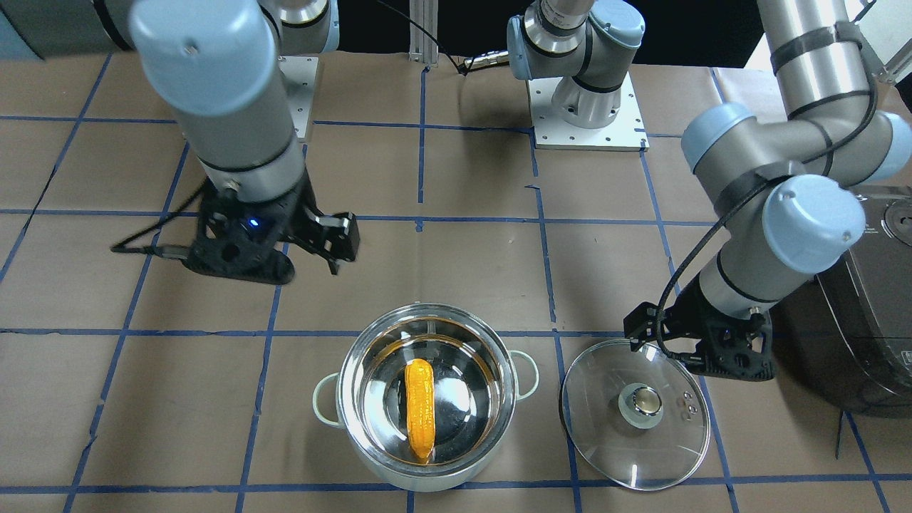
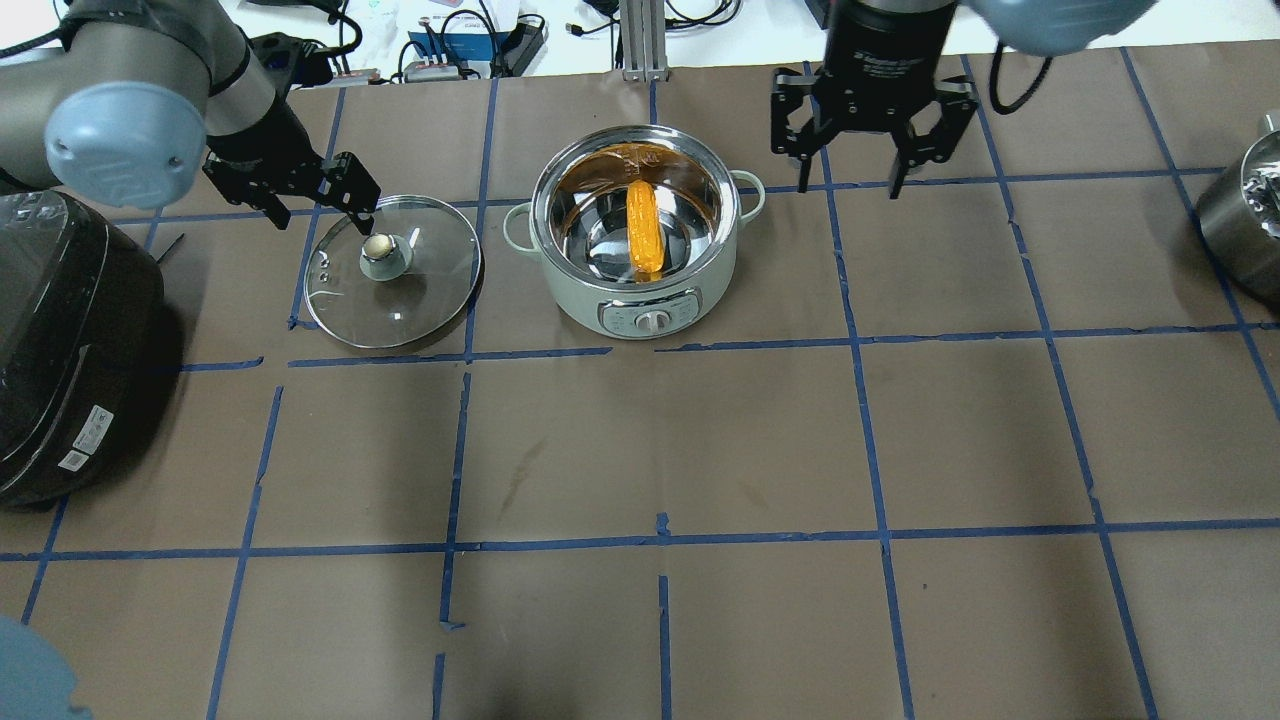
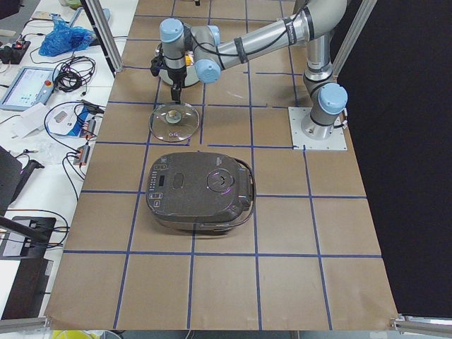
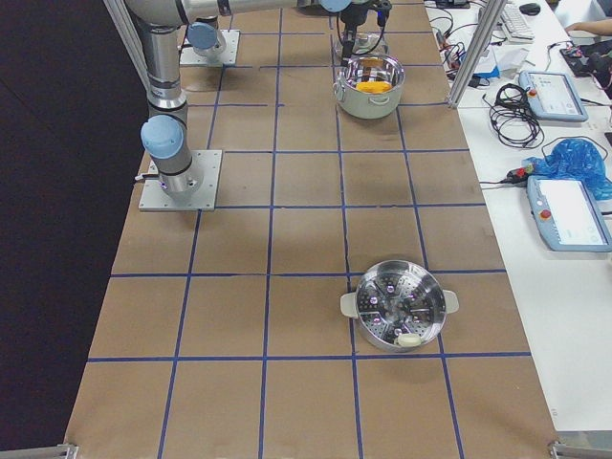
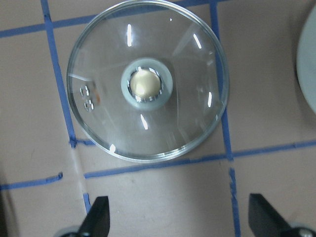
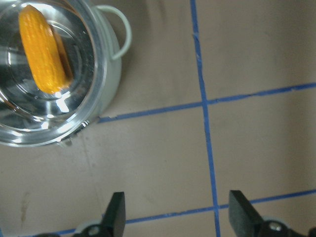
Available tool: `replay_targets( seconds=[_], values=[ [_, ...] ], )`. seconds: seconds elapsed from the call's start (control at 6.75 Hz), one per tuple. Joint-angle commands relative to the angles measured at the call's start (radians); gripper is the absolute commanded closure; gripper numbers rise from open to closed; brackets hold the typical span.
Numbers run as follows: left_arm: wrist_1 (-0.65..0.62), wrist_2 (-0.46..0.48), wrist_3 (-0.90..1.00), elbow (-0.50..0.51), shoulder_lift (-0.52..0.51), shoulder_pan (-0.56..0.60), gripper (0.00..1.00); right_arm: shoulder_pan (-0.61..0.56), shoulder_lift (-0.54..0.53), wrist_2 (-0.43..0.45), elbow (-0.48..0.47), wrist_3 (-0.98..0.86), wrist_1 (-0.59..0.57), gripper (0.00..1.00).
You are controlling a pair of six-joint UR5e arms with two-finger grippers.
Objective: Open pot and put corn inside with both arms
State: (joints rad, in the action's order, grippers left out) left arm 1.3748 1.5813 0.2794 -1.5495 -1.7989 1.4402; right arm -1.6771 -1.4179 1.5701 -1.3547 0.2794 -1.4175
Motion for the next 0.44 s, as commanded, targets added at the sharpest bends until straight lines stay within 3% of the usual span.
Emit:
replay_targets(
  seconds=[0.0, 0.15, 0.3],
  values=[
    [0.18, -0.003, -0.006, 0.029, 0.136, 0.105, 0.0, 0.02, -0.119, 0.011, -0.118, -0.019, -0.015, 0.18],
    [0.179, -0.007, -0.034, 0.034, 0.165, 0.158, 0.0, 0.016, -0.125, 0.01, -0.115, -0.022, -0.014, 0.0],
    [0.179, 0.002, -0.054, 0.04, 0.177, 0.176, 0.0, 0.02, -0.127, 0.01, -0.115, -0.051, -0.011, 0.0]
  ],
)
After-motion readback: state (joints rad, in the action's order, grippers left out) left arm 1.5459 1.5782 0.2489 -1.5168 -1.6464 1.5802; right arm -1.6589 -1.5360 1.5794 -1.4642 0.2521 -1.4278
